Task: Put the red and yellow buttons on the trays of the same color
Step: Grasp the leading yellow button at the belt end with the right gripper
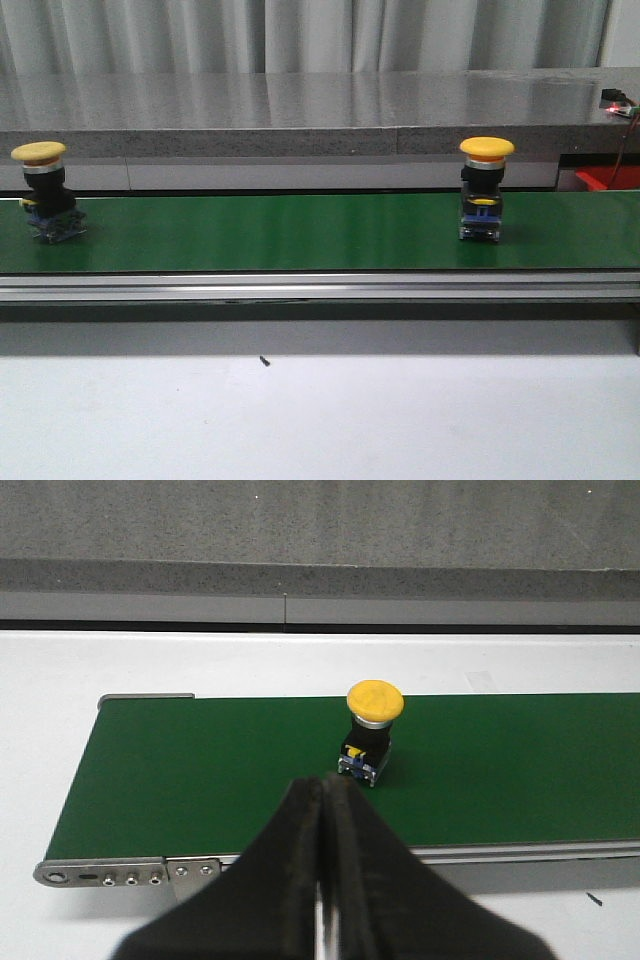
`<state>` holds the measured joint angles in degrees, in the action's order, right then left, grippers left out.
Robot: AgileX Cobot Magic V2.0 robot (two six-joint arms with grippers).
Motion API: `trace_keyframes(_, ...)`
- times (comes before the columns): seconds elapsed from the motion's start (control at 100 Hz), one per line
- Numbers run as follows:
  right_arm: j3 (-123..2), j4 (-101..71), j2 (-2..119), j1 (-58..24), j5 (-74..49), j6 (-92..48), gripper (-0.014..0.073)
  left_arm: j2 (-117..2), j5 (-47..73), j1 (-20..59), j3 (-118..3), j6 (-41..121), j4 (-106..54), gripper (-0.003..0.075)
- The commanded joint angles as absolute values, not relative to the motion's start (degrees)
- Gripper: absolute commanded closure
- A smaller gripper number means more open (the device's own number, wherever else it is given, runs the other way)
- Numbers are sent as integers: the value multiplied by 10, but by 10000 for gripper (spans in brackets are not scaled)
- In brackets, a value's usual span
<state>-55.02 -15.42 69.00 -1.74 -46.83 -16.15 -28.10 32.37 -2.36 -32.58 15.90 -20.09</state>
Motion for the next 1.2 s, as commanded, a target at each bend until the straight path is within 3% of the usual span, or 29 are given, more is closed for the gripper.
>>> trace_keyframes(0.0, -588, -167, 718, -33, -444, -175, -20, -282, 279, -19, -341, 160, -214, 740)
trace_keyframes(0.29, -653, -167, 817, -82, -417, -175, -20, -282, 279, -19, -341, 160, -214, 740)
trace_keyframes(0.69, -707, -157, 899, -89, -402, -175, -10, -282, 279, -19, -341, 160, -214, 740)
trace_keyframes(0.76, -712, -156, 914, -88, -401, -175, 56, -282, 279, -19, -341, 160, -214, 740)
trace_keyframes(0.93, -715, -156, 927, -86, -411, -173, 339, -282, 279, -19, -341, 160, -214, 739)
trace_keyframes(1.19, -739, -147, 883, -83, -463, -170, 357, -282, 279, -19, -341, 160, -214, 740)
